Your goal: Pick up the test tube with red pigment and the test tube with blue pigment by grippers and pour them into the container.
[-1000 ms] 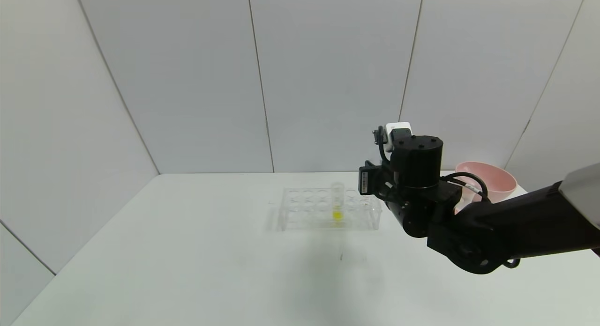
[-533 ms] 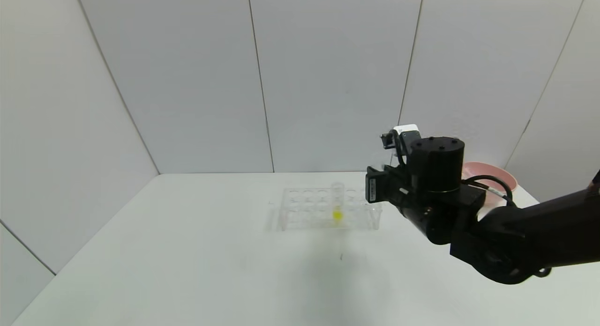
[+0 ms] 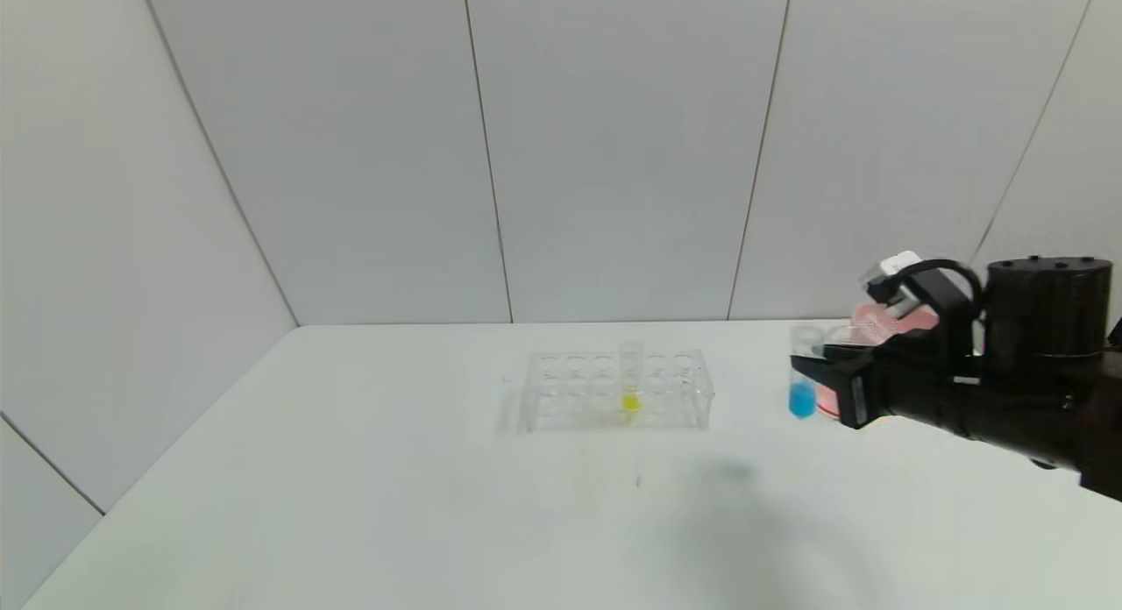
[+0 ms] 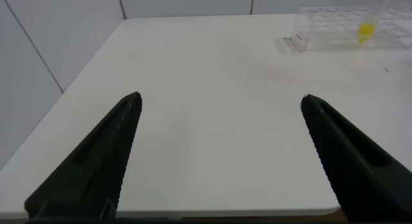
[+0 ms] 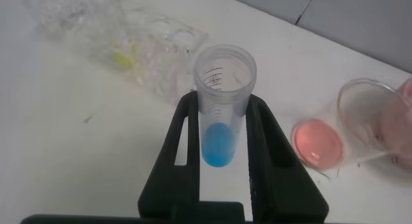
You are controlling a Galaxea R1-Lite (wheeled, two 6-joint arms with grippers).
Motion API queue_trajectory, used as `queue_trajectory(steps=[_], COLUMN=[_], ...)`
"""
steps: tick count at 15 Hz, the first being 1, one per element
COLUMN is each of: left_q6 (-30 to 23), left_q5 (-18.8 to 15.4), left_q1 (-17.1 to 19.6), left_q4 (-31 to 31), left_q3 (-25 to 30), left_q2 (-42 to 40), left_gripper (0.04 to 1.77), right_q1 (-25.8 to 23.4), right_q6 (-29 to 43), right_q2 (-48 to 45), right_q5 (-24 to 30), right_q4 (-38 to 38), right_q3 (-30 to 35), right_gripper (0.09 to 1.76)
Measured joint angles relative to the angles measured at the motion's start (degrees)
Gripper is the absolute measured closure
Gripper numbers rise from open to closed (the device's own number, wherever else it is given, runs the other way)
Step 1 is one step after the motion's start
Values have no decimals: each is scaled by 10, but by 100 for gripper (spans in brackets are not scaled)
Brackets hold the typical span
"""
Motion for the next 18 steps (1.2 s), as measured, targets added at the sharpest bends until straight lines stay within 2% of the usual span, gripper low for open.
queue_trajectory(steps=[3,5,8,10,12,16,18], left_q6=[0,0,0,0,0,0,0], left_q5=[0,0,0,0,0,0,0], left_q1=[0,0,0,0,0,0,0], left_q4=[0,0,0,0,0,0,0], left_q3=[0,0,0,0,0,0,0], left_q2=[0,0,0,0,0,0,0], left_gripper=[5,5,5,5,5,5,5], right_q1=[-137,-226,-318,-339,-342,-308,-287], right_q6=[-89,-189,-319,-355,-399,-440,-446], right_q2=[-56,-80,-88,-73,-44,31,66], right_q5=[137,205,245,246,218,155,137], right_q4=[136,242,380,420,432,446,494], right_q3=[-5,-29,-106,-157,-198,-274,-333], right_gripper=[136,136,136,136,136,136,136])
